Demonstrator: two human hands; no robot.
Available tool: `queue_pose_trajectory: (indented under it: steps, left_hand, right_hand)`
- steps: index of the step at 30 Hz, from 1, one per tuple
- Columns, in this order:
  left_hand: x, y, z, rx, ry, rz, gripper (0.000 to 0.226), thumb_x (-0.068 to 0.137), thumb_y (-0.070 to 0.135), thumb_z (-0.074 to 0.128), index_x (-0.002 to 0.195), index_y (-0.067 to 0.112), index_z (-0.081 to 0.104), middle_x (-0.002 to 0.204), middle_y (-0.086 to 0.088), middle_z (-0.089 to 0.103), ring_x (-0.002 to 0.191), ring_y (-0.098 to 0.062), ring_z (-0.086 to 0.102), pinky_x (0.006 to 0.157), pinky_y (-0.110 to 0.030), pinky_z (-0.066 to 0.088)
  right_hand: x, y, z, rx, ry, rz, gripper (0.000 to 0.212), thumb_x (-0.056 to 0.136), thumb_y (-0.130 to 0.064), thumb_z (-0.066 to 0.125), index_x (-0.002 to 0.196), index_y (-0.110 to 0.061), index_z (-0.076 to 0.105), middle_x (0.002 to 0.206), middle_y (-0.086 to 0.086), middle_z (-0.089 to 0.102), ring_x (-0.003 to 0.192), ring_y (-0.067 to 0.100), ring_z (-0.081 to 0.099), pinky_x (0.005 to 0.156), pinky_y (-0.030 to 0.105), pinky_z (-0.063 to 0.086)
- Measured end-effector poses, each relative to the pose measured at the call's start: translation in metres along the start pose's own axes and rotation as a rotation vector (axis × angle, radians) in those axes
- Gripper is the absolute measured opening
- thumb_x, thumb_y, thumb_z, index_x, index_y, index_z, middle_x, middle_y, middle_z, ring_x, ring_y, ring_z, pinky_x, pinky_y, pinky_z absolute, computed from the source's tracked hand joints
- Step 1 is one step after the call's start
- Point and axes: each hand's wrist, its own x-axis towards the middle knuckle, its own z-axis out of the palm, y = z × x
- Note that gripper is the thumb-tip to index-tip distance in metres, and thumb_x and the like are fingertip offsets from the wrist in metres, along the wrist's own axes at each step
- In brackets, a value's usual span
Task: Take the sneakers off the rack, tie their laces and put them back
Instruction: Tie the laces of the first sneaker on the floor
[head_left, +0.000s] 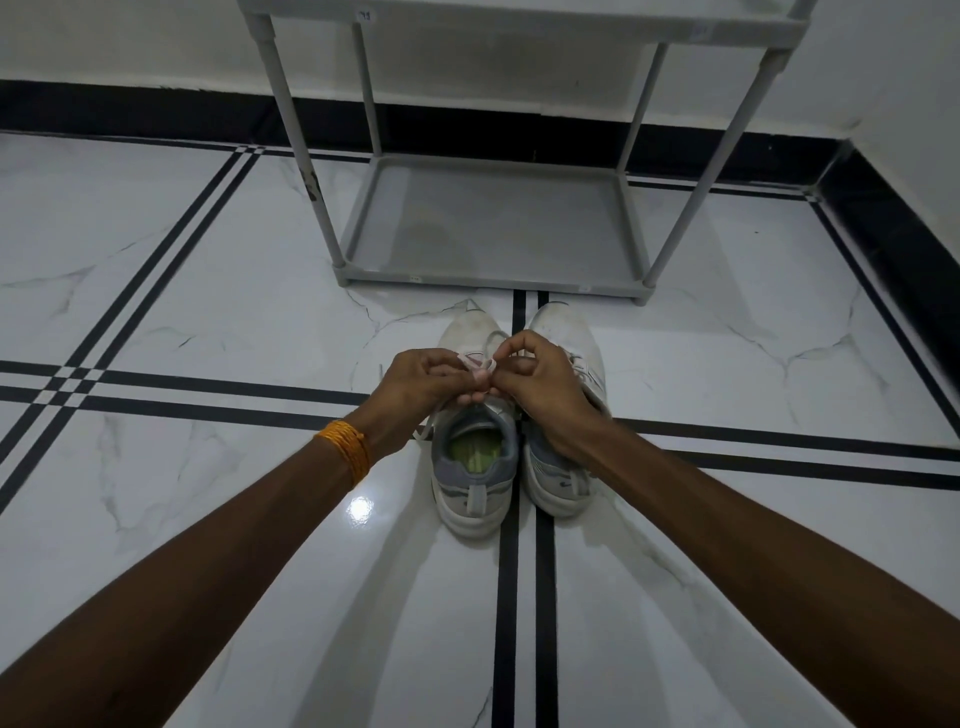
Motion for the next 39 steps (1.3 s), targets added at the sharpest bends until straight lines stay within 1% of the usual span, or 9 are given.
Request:
queue_pose_trajectory:
  steps: [7,11,14,20,24,28,34,36,39]
  left_hand:
    - [-0.002,-0.005,0.012,-0.08,0.144,0.0,0.025,0.089,0.013,0.066,0.103,-0.008,0.063,0.08,-0.016,0.067,0.064,-0.013,0.063,0.06,-0.018,0.055]
    - [-0.002,-0.007,0.018,0.112,0.227,0.103,0.022,0.09,0.021,0.066,0.099,0.002,0.066,0.078,-0.011,0.072,0.061,-0.01,0.068,0.059,-0.018,0.054]
    - [-0.003,-0.007,0.019,0.229,0.25,0.189,0.02,0.089,0.024,0.068,0.097,0.006,0.066,0.081,-0.007,0.073,0.066,-0.011,0.072,0.06,-0.018,0.056]
    - [-0.003,-0.003,0.012,0.663,0.23,0.403,0.016,0.084,0.022,0.073,0.089,0.012,0.061,0.084,-0.002,0.069,0.072,-0.012,0.066,0.068,-0.017,0.055]
    - [-0.006,-0.001,0.017,0.999,0.22,0.55,0.023,0.089,0.02,0.066,0.11,0.012,0.06,0.102,-0.01,0.073,0.087,-0.027,0.07,0.084,-0.032,0.055]
    - [-0.006,0.0,0.014,1.148,0.2,0.539,0.03,0.091,0.029,0.062,0.117,0.015,0.067,0.109,-0.008,0.074,0.096,-0.026,0.069,0.091,-0.034,0.051]
    - [0.003,0.01,0.007,1.212,0.093,0.526,0.022,0.094,0.02,0.058,0.108,0.011,0.072,0.1,-0.012,0.07,0.091,-0.025,0.056,0.075,-0.028,0.04]
    - [0.005,0.016,0.005,1.09,0.043,0.394,0.023,0.097,0.019,0.054,0.107,0.007,0.071,0.098,-0.011,0.067,0.087,-0.022,0.055,0.073,-0.026,0.039]
    - [0.006,0.022,0.001,0.657,-0.1,0.064,0.026,0.098,0.022,0.051,0.098,0.004,0.07,0.08,-0.004,0.063,0.073,-0.016,0.053,0.065,-0.025,0.043]
  right_hand:
    - [-0.004,0.002,-0.002,-0.218,-0.018,-0.155,0.02,0.085,0.0,0.068,0.101,-0.005,0.058,0.091,0.02,0.072,0.085,0.028,0.074,0.078,0.038,0.062]
    - [-0.007,0.001,0.0,-0.504,0.04,-0.349,0.019,0.082,-0.004,0.071,0.099,-0.012,0.071,0.085,0.003,0.074,0.08,0.011,0.071,0.075,0.022,0.058]
    - [-0.01,-0.003,0.004,-0.659,0.066,-0.422,0.018,0.087,-0.007,0.066,0.103,-0.011,0.074,0.092,0.004,0.074,0.082,0.009,0.067,0.074,0.01,0.05]
    - [-0.009,0.004,0.009,-1.025,-0.025,-0.442,0.019,0.093,-0.008,0.057,0.11,-0.005,0.065,0.107,0.013,0.059,0.094,0.022,0.057,0.077,0.026,0.043]
    - [-0.01,0.005,0.009,-1.132,-0.065,-0.453,0.024,0.09,-0.005,0.06,0.114,-0.006,0.059,0.11,0.013,0.057,0.097,0.023,0.054,0.083,0.036,0.049]
    - [-0.012,-0.006,0.005,-1.123,-0.088,-0.373,0.015,0.095,-0.006,0.054,0.104,0.0,0.064,0.104,0.017,0.06,0.096,0.028,0.056,0.08,0.035,0.043]
    - [-0.017,-0.007,0.003,-1.062,-0.1,-0.383,0.021,0.099,-0.013,0.048,0.097,0.001,0.063,0.099,0.018,0.059,0.091,0.028,0.053,0.079,0.039,0.042]
    - [-0.017,-0.009,0.002,-1.016,-0.081,-0.398,0.021,0.1,-0.014,0.046,0.095,-0.001,0.062,0.094,0.012,0.055,0.088,0.023,0.05,0.077,0.038,0.041]
    - [-0.014,-0.009,0.0,-0.966,-0.076,-0.407,0.023,0.101,-0.015,0.044,0.093,-0.004,0.062,0.089,0.002,0.049,0.083,0.017,0.046,0.072,0.032,0.037]
